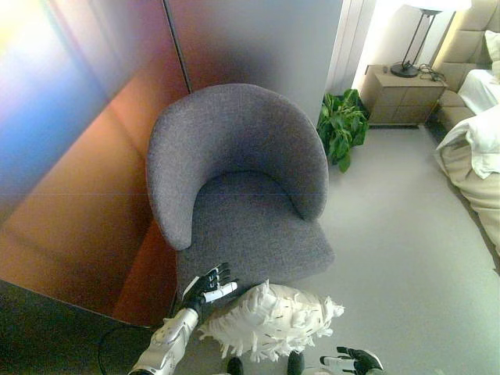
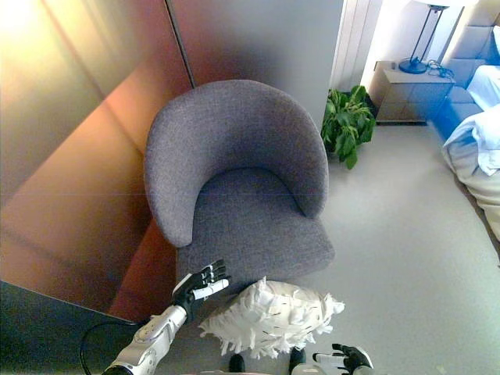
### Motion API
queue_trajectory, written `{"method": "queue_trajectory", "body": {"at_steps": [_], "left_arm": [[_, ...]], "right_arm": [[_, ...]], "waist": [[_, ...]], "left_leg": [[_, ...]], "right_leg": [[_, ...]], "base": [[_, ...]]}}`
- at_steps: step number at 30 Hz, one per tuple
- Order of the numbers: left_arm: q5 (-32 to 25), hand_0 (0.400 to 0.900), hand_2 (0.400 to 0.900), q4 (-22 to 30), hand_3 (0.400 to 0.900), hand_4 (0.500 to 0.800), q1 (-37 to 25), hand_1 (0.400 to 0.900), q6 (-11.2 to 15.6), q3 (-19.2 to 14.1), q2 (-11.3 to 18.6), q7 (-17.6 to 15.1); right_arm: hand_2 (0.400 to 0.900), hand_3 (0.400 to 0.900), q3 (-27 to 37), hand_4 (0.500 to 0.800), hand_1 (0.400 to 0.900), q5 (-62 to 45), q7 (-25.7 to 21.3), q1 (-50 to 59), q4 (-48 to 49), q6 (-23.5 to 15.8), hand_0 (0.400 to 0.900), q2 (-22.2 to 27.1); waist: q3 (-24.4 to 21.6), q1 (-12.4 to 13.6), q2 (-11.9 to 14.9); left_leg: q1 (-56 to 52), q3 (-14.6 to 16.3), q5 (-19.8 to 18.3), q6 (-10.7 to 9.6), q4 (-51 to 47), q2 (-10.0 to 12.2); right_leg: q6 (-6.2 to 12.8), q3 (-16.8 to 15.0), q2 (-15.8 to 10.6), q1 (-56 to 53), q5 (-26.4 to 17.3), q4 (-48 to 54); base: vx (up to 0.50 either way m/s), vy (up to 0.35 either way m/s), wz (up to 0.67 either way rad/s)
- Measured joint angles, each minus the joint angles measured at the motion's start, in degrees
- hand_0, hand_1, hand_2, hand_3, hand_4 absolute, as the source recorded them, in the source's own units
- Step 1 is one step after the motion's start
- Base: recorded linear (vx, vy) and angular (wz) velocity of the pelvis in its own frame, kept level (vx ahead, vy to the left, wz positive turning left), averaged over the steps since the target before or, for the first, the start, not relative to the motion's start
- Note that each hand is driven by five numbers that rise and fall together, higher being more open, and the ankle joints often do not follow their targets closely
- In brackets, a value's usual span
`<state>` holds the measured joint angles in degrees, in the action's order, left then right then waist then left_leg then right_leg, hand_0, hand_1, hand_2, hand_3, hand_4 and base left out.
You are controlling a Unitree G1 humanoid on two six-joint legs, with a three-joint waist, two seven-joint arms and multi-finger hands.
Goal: Pick up the pillow and put it on the sofa.
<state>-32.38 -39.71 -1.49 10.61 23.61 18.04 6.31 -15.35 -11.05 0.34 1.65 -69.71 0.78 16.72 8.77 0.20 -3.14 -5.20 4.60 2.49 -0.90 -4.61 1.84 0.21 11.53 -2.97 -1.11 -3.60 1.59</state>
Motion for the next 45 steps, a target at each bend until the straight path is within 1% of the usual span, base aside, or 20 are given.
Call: {"method": "queue_trajectory", "body": {"at_steps": [9,12,14,16,19,21,25,27,30,31,34,37,41,42,45], "left_arm": [[0.3,0.9,0.9,0.0,0.9,0.8,0.0,0.9,0.0,0.0,0.0,-0.7],[4.0,0.9,0.9,0.0,0.9,0.8,0.0,0.9,0.1,0.4,0.3,-2.0],[7.8,0.9,0.9,0.0,0.9,0.8,-0.1,0.9,0.1,1.8,1.3,-3.1],[11.0,0.9,0.9,-0.1,0.9,0.8,-0.1,0.9,0.1,2.4,2.1,-3.9],[12.6,0.9,0.9,-0.4,0.9,0.8,-0.2,0.9,0.1,2.6,2.9,-5.4],[14.1,0.9,0.9,-0.6,0.9,0.8,-0.7,0.9,0.1,2.8,2.9,-6.4],[17.6,0.9,0.9,-2.3,0.9,0.8,-3.2,0.9,0.1,4.4,2.9,-7.9],[19.3,0.9,0.9,-3.2,0.9,0.8,-4.2,0.9,0.0,4.6,2.9,-8.3],[21.4,0.9,0.9,-4.5,0.9,0.8,-5.5,0.9,0.0,4.9,2.9,-9.7],[22.0,0.9,0.9,-5.4,0.9,0.8,-6.4,0.9,0.0,5.8,2.9,-10.5],[24.0,0.9,0.9,-7.3,0.9,0.8,-9.3,0.9,-0.4,7.8,2.9,-12.2],[25.5,0.9,0.9,-9.3,0.9,0.8,-11.5,0.9,-0.7,9.0,2.7,-13.2],[26.1,0.9,0.9,-10.7,0.9,0.8,-15.2,0.9,-1.2,9.5,2.4,-14.4],[26.4,0.9,0.9,-11.8,0.9,0.8,-16.2,0.9,-1.4,9.7,2.2,-14.6],[27.2,0.9,0.9,-13.9,0.9,0.8,-17.7,0.9,-1.9,10.1,2.1,-14.6]], "right_arm": [[0.9,0.9,0.0,0.8,0.9,0.0,0.0,0.0,0.0,0.2,0.9,0.0],[0.9,0.9,0.0,0.8,0.9,0.1,0.0,0.0,0.0,0.4,0.9,0.0],[0.9,0.9,0.0,0.8,0.9,0.5,0.0,0.0,0.0,0.4,0.9,0.0],[0.9,0.9,0.0,0.8,0.9,0.6,0.1,0.0,0.0,0.4,0.9,0.1],[0.9,0.9,-0.1,0.8,0.9,1.2,0.1,0.1,0.0,0.4,0.9,0.1],[0.9,0.9,-0.1,0.8,0.9,1.7,0.1,0.1,0.0,0.3,0.9,0.3],[0.9,0.9,-0.1,0.8,0.9,2.0,0.1,0.4,0.0,-0.2,0.9,0.8],[0.9,0.9,-0.1,0.8,0.9,2.5,0.2,0.6,0.1,-0.3,0.9,1.0],[0.9,0.9,-0.2,0.8,0.9,2.7,0.2,1.4,0.2,-0.3,0.9,1.3],[0.9,0.9,-0.2,0.8,0.9,2.8,0.2,1.8,0.2,-0.3,0.9,1.3],[0.9,0.9,-1.6,0.8,0.9,2.8,0.1,3.3,0.4,-0.3,0.9,1.6],[0.9,0.9,-2.5,0.8,0.9,2.9,0.2,5.1,0.8,-0.4,0.9,2.2],[0.9,0.9,-4.0,0.8,0.9,2.9,0.1,7.1,1.0,-0.5,0.9,3.0],[0.9,0.9,-4.7,0.8,0.9,2.9,0.0,7.7,1.0,-0.6,0.9,3.2],[0.9,0.9,-4.8,0.8,0.9,2.9,0.0,9.5,1.2,-1.3,0.9,3.2]], "waist": [[0.2,0.0,0.3],[0.2,-0.1,0.4],[0.2,-0.1,0.3],[0.3,-0.6,0.3],[0.4,-1.5,0.1],[0.7,-1.6,-0.3],[1.4,-2.0,-1.0],[1.6,-2.1,-1.3],[2.0,-3.2,-1.6],[2.3,-3.4,-1.7],[3.8,-4.1,-1.7],[5.6,-4.9,-1.8],[8.4,-4.9,-1.8],[9.0,-5.0,-1.8],[10.5,-6.3,-1.8]], "left_leg": [[0.0,0.0,0.0,0.0,0.0,0.0],[-0.1,0.1,0.0,0.0,0.0,0.0],[-0.1,0.4,0.0,0.0,0.0,0.0],[-0.1,0.5,0.0,0.0,0.0,0.0],[0.2,0.9,0.0,0.0,0.0,0.0],[0.2,1.3,-0.1,0.0,0.0,0.0],[0.3,1.8,-0.1,0.0,0.0,0.0],[0.6,2.2,-0.2,0.0,0.0,0.1],[1.2,2.5,-0.2,0.0,0.0,0.0],[1.3,2.7,-0.2,0.0,0.0,0.0],[2.1,3.4,-0.2,0.0,0.2,0.0],[2.5,4.1,-0.2,0.0,0.4,0.0],[4.2,5.1,-0.2,0.0,1.2,0.0],[4.2,5.2,-0.2,0.0,1.3,0.0],[4.3,5.5,-0.2,0.0,1.4,-0.1]], "right_leg": [[0.0,0.0,0.0,0.1,0.0,0.0],[0.0,-0.2,0.0,0.4,0.0,0.0],[0.0,-0.4,0.1,0.4,0.0,-0.1],[0.0,-0.6,0.1,0.6,0.0,-0.1],[0.0,-1.4,0.2,1.2,0.0,-0.2],[0.06,-1.9,0.2,1.3,-0.1,-0.1],[0.08,-2.4,0.3,1.7,-0.2,-0.1],[0.07,-2.8,0.4,2.1,-0.3,-0.1],[0.08,-3.1,0.4,2.8,-0.5,-0.1],[0.09,-3.3,0.4,3.1,-0.5,-0.2],[0.05,-4.0,0.4,4.1,-0.9,-0.2],[0.1,-4.8,0.5,5.0,-1.2,-0.3],[-0.04,-5.5,0.5,6.6,-1.8,-0.5],[-0.05,-5.9,0.5,6.7,-1.9,-0.5],[0.07,-6.2,0.4,6.9,-2.1,-0.6]], "base": [[0.01,-0.003,-0.02],[0.02,0.004,-0.06],[0.02,0.015,-0.08],[0.02,0.021,-0.09],[0.01,0.012,-0.07],[0.02,0.003,-0.04],[0.02,0.0,-0.08],[0.0,-0.004,-0.08],[-0.01,-0.003,-0.08],[-0.03,-0.006,-0.1],[-0.05,-0.01,-0.1],[-0.06,-0.016,-0.09],[-0.06,-0.002,-0.11],[-0.03,0.003,-0.1],[-0.02,-0.001,-0.08]]}}
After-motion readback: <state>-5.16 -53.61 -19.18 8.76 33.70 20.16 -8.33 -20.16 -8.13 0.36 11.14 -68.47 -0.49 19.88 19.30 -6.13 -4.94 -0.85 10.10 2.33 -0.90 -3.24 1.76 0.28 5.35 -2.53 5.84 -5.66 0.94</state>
